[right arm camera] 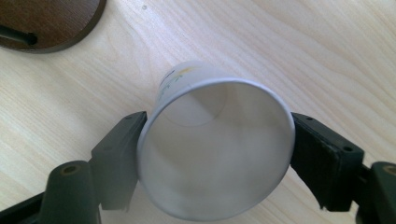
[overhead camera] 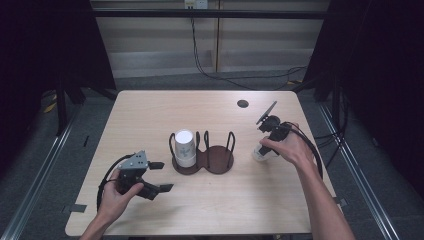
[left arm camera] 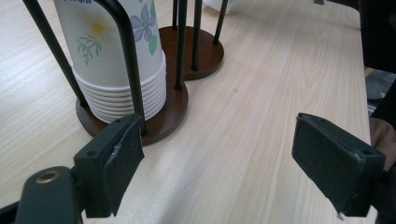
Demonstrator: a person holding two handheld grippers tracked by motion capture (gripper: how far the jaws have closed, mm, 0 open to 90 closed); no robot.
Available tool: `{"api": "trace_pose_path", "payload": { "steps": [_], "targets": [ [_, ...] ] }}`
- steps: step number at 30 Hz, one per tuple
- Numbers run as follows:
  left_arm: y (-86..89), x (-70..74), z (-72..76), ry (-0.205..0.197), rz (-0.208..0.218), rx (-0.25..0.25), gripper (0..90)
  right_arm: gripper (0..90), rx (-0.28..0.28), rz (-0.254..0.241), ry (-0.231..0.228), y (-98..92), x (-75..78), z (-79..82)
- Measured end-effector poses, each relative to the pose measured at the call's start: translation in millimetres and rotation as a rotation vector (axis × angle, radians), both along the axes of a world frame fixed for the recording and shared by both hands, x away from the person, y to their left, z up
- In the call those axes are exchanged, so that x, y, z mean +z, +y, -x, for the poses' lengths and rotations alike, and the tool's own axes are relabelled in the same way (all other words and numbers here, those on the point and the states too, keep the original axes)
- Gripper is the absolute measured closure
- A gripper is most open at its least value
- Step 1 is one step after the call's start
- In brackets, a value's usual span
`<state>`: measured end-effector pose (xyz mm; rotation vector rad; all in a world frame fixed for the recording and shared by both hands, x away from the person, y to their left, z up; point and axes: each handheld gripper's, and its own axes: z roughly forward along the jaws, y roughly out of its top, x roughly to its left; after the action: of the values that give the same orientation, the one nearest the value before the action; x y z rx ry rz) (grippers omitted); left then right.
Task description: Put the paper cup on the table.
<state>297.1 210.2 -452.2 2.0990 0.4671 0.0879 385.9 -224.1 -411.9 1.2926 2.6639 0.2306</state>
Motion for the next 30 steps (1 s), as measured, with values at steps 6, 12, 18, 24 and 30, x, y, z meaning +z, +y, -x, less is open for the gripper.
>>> {"api": "trace_pose_path", "payload": {
  "steps": [6, 12, 18, 24, 30],
  "targets": [
    [0.0, -0.3, 1.1, 0.0, -0.001, -0.002, 16.2, 16.9, -0.003, -0.03, -0.036, 0.9, -0.3, -2.2],
    [0.0, -0.3, 1.1, -0.002, -0.009, -0.005, 16.1, 17.1, -0.023, -0.079, -0.022, -2.1, -3.0, -2.9],
    [0.5, -0.2, 1.1, -0.003, 0.0, -0.009, 16.1, 16.3, -0.058, -0.119, -0.039, -9.8, -2.7, -0.2],
    [1.3, 0.8, 1.3, -0.002, 0.01, 0.0, 16.1, 14.4, -0.093, -0.223, -0.075, -17.4, 3.9, 3.7],
    [1.5, 1.2, 2.1, -0.004, 0.012, 0.006, 16.1, 14.1, -0.117, -0.322, -0.137, -21.2, 12.2, 11.9]
  ]
}}
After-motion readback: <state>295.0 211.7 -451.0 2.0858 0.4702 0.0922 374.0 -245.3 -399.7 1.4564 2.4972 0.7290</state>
